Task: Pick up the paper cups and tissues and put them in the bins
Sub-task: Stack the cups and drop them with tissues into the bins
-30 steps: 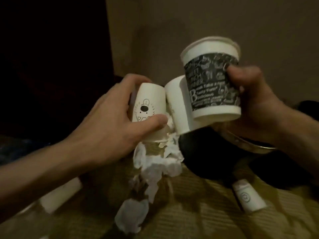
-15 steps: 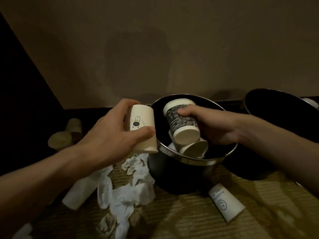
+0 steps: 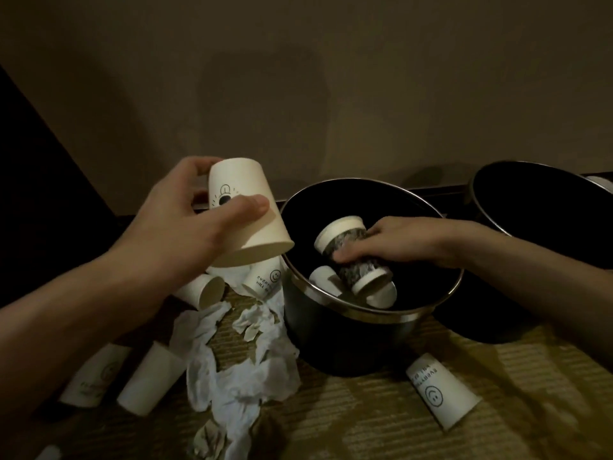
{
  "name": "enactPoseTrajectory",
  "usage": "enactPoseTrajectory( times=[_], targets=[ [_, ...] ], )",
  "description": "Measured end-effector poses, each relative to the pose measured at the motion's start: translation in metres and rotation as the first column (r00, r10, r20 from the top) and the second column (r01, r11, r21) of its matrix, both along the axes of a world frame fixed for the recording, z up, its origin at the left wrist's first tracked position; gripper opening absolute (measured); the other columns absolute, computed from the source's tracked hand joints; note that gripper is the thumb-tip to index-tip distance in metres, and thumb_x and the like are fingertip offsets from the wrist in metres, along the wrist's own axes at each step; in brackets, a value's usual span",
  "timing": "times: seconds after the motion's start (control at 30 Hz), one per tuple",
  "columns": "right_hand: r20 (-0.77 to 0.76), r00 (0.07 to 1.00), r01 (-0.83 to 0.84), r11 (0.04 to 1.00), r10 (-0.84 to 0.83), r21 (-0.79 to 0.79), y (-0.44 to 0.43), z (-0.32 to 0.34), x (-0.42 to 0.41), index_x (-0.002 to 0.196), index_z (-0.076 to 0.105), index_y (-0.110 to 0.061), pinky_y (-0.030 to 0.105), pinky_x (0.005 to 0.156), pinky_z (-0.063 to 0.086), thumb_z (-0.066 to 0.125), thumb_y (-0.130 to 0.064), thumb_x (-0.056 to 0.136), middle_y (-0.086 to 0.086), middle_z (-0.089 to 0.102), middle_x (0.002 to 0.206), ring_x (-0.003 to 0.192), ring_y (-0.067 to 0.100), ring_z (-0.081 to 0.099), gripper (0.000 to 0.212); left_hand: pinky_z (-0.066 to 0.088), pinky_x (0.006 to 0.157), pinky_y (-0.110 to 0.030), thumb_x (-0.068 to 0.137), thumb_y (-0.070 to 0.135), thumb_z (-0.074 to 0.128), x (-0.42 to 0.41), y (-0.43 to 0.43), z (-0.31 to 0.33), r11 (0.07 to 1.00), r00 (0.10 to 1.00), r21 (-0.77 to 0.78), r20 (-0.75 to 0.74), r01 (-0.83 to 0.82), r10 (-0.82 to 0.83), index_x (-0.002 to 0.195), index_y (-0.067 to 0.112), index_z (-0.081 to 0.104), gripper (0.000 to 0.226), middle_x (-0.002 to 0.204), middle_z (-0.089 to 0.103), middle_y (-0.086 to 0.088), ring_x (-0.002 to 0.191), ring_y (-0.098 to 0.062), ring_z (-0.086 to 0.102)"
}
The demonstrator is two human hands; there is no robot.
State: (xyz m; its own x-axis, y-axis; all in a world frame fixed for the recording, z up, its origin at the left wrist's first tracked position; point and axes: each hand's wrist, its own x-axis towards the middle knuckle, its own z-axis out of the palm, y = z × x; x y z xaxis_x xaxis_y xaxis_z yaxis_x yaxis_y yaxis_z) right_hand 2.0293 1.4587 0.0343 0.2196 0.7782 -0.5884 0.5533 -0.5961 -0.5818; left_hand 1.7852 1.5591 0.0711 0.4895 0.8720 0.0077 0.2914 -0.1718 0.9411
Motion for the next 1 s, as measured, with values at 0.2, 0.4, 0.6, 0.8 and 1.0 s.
enactPoseTrajectory(
  times=[0.2,0.4,0.6,0.8,1.0],
  targets=[
    [0.299,0.925,-0.203,0.97,0.236,-0.136,0.003,-0.02,-0.004,0.103,0.069,-0.016,0.033,0.089,0.053,0.071,-0.074,0.061,-0.002,0.073,0.094,0.086,0.013,0.067,0.071,0.058,0.065,-0.036,0.048,0.061,0.082,0.012,-0.001,-0.003,0.999,1.0,-0.033,0.027,-0.015,0.016,0.098,0.051,0.056,0.057,0.106,0.066,0.01,0.08,-0.01,0.071],
    [0.298,0.919,-0.249,0.966,0.258,-0.07,0.0,-0.01,0.003,0.122,0.063,-0.019,0.03,0.092,0.048,0.058,-0.079,0.066,-0.005,0.065,0.12,0.108,0.014,0.06,0.082,0.052,0.055,-0.023,0.061,0.054,0.079,0.033,-0.007,-0.005,0.999,0.999,-0.014,0.029,0.029,-0.029,0.106,0.041,0.053,0.054,0.109,0.065,0.008,0.09,-0.012,0.068],
    [-0.424,0.905,0.147,0.902,0.043,0.406,0.001,0.02,0.008,0.116,0.064,-0.023,0.03,0.077,0.055,0.048,-0.064,0.084,0.005,0.072,0.106,0.093,0.018,0.068,0.055,0.053,0.061,-0.02,0.076,0.049,0.071,0.063,-0.008,-0.012,0.992,0.995,0.082,0.012,0.094,-0.095,0.097,0.035,0.054,0.03,0.107,0.061,0.012,0.09,-0.003,0.064],
    [-0.228,0.973,0.129,0.91,-0.039,0.393,-0.008,0.015,0.018,0.114,0.058,-0.023,0.03,0.08,0.055,0.054,-0.03,0.097,0.003,0.071,0.097,0.086,0.015,0.068,0.019,0.058,0.066,-0.032,0.078,0.049,0.07,0.095,-0.007,-0.025,0.894,0.914,0.27,-0.297,0.357,-0.276,0.1,0.032,0.054,0.032,0.101,0.061,0.008,0.087,-0.007,0.062],
    [0.089,0.99,-0.122,0.983,0.11,0.139,-0.007,0.004,0.015,0.124,0.053,-0.02,0.025,0.078,0.054,0.058,-0.029,0.095,-0.002,0.068,0.098,0.084,0.009,0.066,0.03,0.05,0.07,-0.028,0.072,0.041,0.081,0.119,-0.007,-0.053,0.795,0.679,0.143,-0.622,0.589,-0.391,0.093,0.034,0.057,0.033,0.106,0.057,0.002,0.096,-0.017,0.059]
  ],
)
